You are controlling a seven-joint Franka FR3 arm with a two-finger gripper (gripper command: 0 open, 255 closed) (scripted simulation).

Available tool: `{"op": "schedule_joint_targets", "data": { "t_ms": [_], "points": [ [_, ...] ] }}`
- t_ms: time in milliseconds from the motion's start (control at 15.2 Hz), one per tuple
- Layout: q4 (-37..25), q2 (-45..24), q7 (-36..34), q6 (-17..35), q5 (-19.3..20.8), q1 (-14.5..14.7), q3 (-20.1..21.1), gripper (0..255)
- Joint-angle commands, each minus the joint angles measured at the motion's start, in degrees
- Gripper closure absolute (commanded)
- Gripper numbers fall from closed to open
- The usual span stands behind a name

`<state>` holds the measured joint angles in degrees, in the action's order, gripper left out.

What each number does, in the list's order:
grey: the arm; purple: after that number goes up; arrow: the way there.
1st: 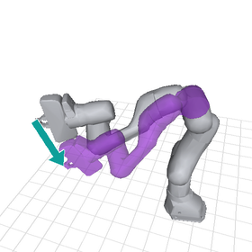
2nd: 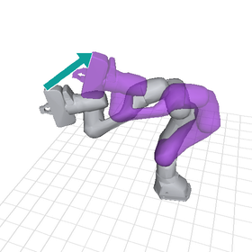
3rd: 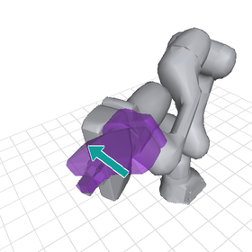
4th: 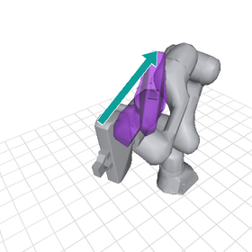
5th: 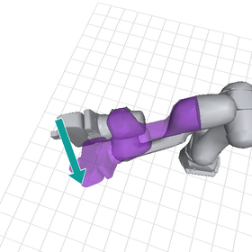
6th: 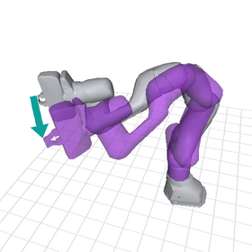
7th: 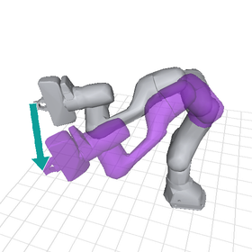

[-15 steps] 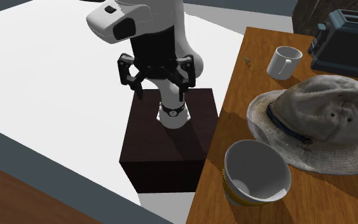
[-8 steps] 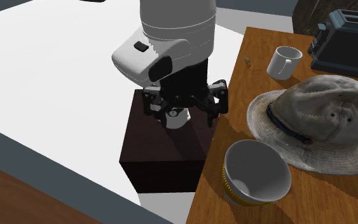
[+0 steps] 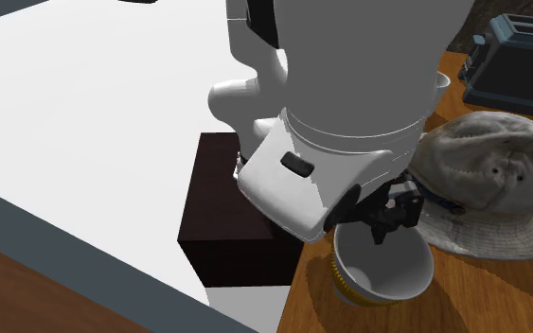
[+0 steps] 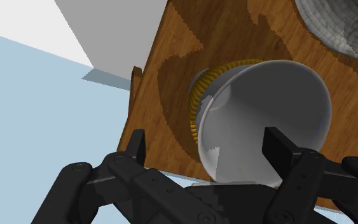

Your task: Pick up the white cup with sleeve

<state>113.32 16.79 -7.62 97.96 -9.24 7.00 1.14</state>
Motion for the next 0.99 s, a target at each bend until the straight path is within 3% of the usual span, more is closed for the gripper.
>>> {"op": "schedule_joint_targets", "data": {
  "t_ms": [0, 528, 594, 924],
  "points": [
    [-0.97, -1.62, 0.13, 0.76, -0.54, 0.25, 0.13, 0],
    [4.32, -1.37, 0.86, 5.75, -0.75, 0.29, 0.26, 0],
    [4.41, -1.22, 0.85, 5.69, -0.75, 0.29, 0.26, 255],
    [4.40, -1.28, 0.86, 5.75, -0.75, 0.30, 0.27, 255]
  ]
}}
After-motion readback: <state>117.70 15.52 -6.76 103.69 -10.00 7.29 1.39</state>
